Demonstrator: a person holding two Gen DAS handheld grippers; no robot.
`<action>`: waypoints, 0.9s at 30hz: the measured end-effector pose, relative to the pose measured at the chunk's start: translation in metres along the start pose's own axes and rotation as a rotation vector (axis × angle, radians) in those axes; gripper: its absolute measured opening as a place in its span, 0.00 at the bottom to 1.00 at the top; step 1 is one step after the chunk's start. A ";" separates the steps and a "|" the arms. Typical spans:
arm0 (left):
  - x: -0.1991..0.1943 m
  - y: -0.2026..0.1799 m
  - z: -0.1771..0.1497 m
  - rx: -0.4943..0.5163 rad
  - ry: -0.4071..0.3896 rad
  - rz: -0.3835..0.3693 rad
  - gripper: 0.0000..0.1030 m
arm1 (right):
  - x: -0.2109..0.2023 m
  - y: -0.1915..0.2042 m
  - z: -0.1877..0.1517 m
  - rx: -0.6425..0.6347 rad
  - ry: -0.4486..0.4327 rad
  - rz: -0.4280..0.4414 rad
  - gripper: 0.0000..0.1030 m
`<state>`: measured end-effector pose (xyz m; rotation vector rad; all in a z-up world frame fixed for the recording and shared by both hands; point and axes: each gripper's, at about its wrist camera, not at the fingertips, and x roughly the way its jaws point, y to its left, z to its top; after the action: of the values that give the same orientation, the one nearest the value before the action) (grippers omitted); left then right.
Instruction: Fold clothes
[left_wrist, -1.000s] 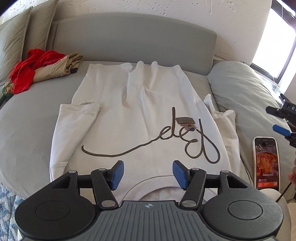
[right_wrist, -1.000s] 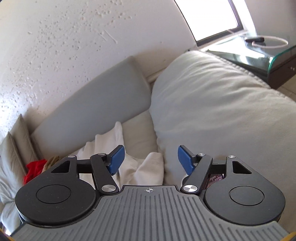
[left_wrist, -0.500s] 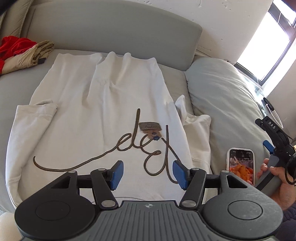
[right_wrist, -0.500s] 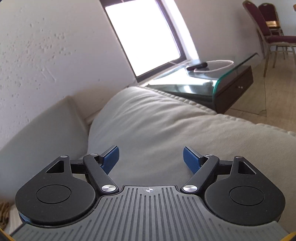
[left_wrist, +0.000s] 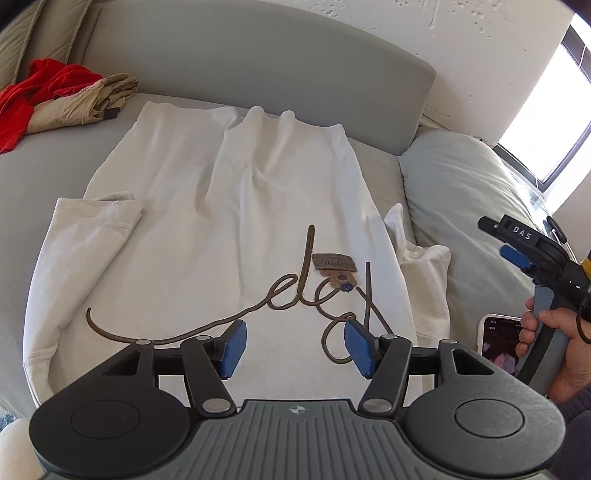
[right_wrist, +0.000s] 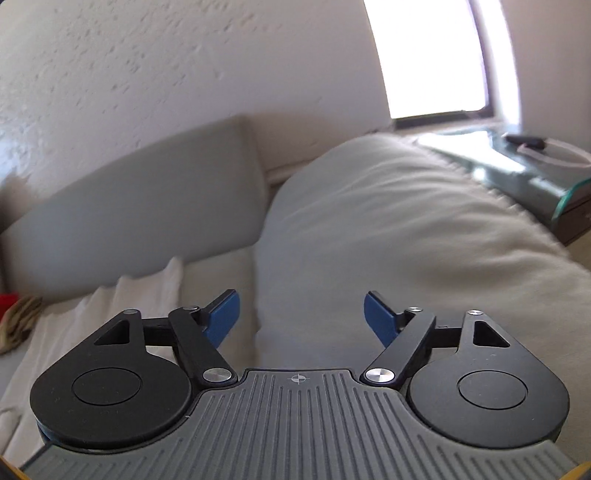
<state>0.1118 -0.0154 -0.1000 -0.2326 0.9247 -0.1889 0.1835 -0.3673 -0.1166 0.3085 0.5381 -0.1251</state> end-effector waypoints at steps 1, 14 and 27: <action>0.000 0.002 -0.001 -0.005 0.002 0.003 0.56 | 0.007 0.004 0.000 -0.011 0.064 0.027 0.56; -0.004 0.011 -0.008 -0.029 0.001 0.010 0.56 | 0.065 0.015 -0.027 0.005 0.446 0.094 0.44; -0.018 0.025 -0.013 -0.068 -0.024 0.031 0.56 | -0.016 0.023 -0.007 -0.014 0.080 -0.149 0.02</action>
<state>0.0926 0.0116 -0.1007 -0.2830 0.9116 -0.1254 0.1708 -0.3428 -0.1080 0.2606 0.6415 -0.2539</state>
